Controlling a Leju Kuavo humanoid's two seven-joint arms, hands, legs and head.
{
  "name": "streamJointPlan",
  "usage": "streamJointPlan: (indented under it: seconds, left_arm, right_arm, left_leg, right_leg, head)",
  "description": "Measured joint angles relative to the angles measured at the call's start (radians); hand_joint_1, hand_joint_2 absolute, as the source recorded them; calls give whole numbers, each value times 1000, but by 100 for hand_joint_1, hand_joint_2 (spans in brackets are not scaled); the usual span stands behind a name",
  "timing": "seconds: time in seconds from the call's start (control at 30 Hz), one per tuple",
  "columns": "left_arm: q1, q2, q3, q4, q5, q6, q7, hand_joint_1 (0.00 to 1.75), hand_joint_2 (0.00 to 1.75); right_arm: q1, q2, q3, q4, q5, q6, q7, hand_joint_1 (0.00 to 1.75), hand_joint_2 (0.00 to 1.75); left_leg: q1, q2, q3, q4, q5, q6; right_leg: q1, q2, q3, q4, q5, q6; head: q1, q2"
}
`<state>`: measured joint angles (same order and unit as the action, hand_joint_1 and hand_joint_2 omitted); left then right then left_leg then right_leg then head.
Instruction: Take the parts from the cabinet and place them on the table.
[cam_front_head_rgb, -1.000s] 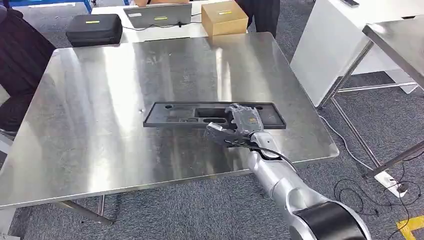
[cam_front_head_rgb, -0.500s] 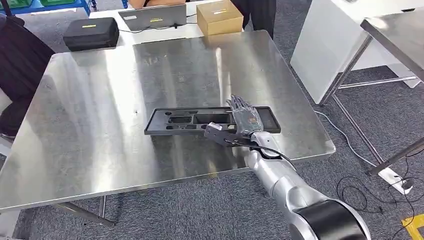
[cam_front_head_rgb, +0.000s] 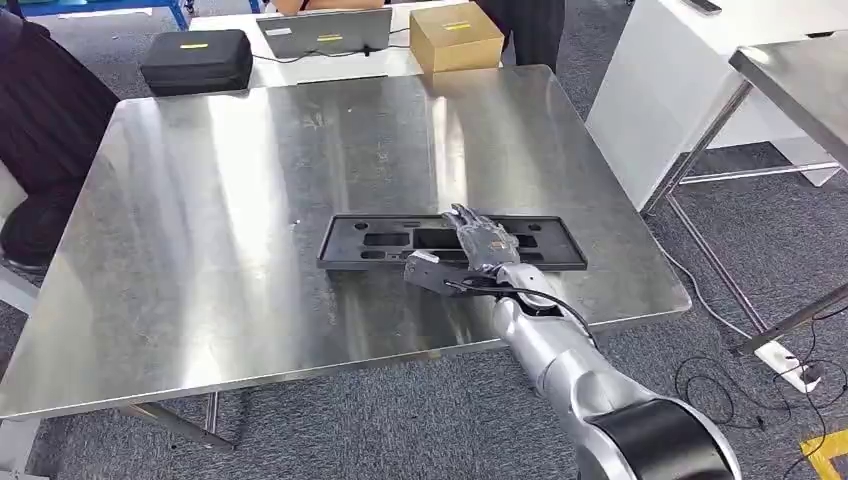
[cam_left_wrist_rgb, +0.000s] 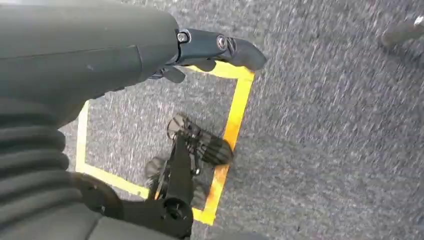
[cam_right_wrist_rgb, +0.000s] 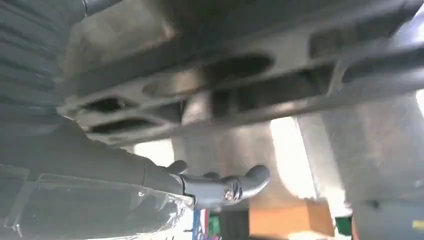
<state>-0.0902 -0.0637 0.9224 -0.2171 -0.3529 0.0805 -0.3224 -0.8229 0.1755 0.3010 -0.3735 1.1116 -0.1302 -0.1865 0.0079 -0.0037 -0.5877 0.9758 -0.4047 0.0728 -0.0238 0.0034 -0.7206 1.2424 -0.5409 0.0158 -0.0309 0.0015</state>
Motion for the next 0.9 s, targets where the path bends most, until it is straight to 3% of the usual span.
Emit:
streamJointPlan:
  seconds: [0.07,0.1,0.17,0.2,0.23,0.27,0.37,0.4,0.43,0.47,0.53,0.57,0.6,0.63,0.7,0.73,0.77,0.8,0.87,0.9]
  left_arm:
    - [0,1,0,0,-3,-10,10,0,0]
    - [1,2,0,0,-5,-15,13,0,0]
    - [0,1,0,0,-13,-28,20,0,0]
    - [0,1,0,0,-15,-31,23,0,0]
    - [-1,1,0,0,-19,-33,26,0,0]
    - [-2,1,0,0,-21,-34,27,0,0]
    - [-2,1,2,0,-16,-29,28,0,0]
    - [-2,4,5,-1,-12,-25,28,0,0]
    - [-1,1,9,-1,-9,-20,26,0,0]
    - [-1,1,11,-1,-3,-15,24,0,0]
    - [-1,0,16,-1,0,-8,18,0,0]
    - [-1,-1,21,-1,0,-4,15,0,0]
    - [-1,-2,26,-1,1,2,11,0,0]
    - [-1,-3,31,-1,1,6,8,0,0]
    - [-1,-5,35,-1,-5,18,5,0,0]
    - [-1,-6,37,-1,-10,24,4,0,0]
    - [-1,-8,38,-1,-13,27,3,0,0]
    - [-1,-11,40,-1,-15,31,1,0,0]
    - [1,-21,42,-1,-21,35,-1,0,0]
    - [2,-23,43,-1,-21,37,-2,0,0]
  right_arm:
    - [0,0,-4,6,-3,65,-5,0,175]
    - [-1,0,-6,9,-3,101,-5,0,175]
    - [-8,2,-6,12,-2,179,-5,0,175]
    - [-14,3,-6,14,-3,214,-5,0,175]
    - [-23,7,-6,16,-4,238,-10,0,175]
    - [-27,13,-7,18,-7,249,-18,0,175]
    - [-27,19,-7,21,-12,238,-59,0,175]
    - [-27,26,-7,17,-17,211,-83,0,175]
    - [-28,31,-7,11,-23,175,-110,0,175]
    - [-30,43,-7,-3,-32,127,-141,0,175]
    - [-30,58,-12,-37,-50,56,-174,0,175]
    - [-27,63,-15,-59,-58,30,-175,0,175]
    - [-17,64,-17,-85,-68,-13,-182,0,175]
    - [-1,67,-21,-128,-77,-64,-192,0,175]
    - [55,69,-22,-276,-64,-137,-202,0,175]
    - [90,68,-19,-361,-40,-156,-193,0,175]
    - [114,64,-10,-438,-4,-178,-175,0,175]
    - [137,59,0,-491,25,-193,-159,0,175]
    - [204,42,30,-662,91,-231,-124,0,175]
    - [236,32,40,-729,102,-256,-116,0,175]
  left_leg:
    - [-2,-1,-1,0,0,0]
    - [-4,-2,-1,1,0,0]
    - [-7,-3,0,3,0,0]
    - [-8,-3,-1,7,-1,-3]
    - [-19,-3,-10,19,-7,-10]
    - [-17,-3,-14,26,-10,-16]
    - [-10,-2,-17,25,-9,-29]
    - [-3,-2,-23,36,-18,-35]
    - [-4,0,-33,66,-40,-43]
    - [2,-1,-64,134,-82,-50]
    - [9,-1,-141,293,-151,-64]
    - [13,-1,-164,333,-155,-69]
    - [17,0,-167,327,-138,-73]
    - [22,0,-147,279,-103,-74]
    - [28,1,-58,101,-12,-73]
    - [29,1,-26,42,-9,-71]
    - [19,-1,-20,37,-15,-69]
    - [18,-3,-23,38,-15,-62]
    - [14,-3,-22,33,-12,-64]
    - [7,-6,-23,33,-11,-63]
  right_leg:
    - [1,0,-40,81,-17,8]
    - [2,0,-23,49,-1,15]
    - [1,0,68,-120,63,28]
    - [2,-1,112,-200,87,29]
    - [6,-1,152,-268,98,25]
    - [7,1,147,-264,103,17]
    - [7,1,147,-265,105,6]
    - [-12,1,153,-273,111,-3]
    - [-9,3,154,-274,112,-7]
    - [-8,4,154,-274,112,-16]
    - [-5,4,154,-274,112,-19]
    - [-5,3,154,-273,111,-19]
    - [-5,3,155,-273,111,-19]
    - [-5,4,155,-272,109,-18]
    - [-7,5,160,-269,104,-11]
    - [-7,6,162,-269,100,-6]
    - [7,6,156,-267,99,-2]
    - [4,5,156,-267,98,0]
    - [14,4,156,-263,93,2]
    - [11,3,156,-264,94,3]
  head:
    - [1,0]
    - [1,0]
    - [2,0]
    - [1,0]
    - [4,0]
    - [-2,0]
    - [-3,0]
    - [-2,0]
    - [-4,0]
    - [-10,0]
    - [-9,0]
    - [-10,0]
    - [-8,0]
    - [-10,0]
    - [-10,0]
    - [-10,0]
    - [-10,0]
    - [-7,0]
    - [-3,0]
    - [-3,0]
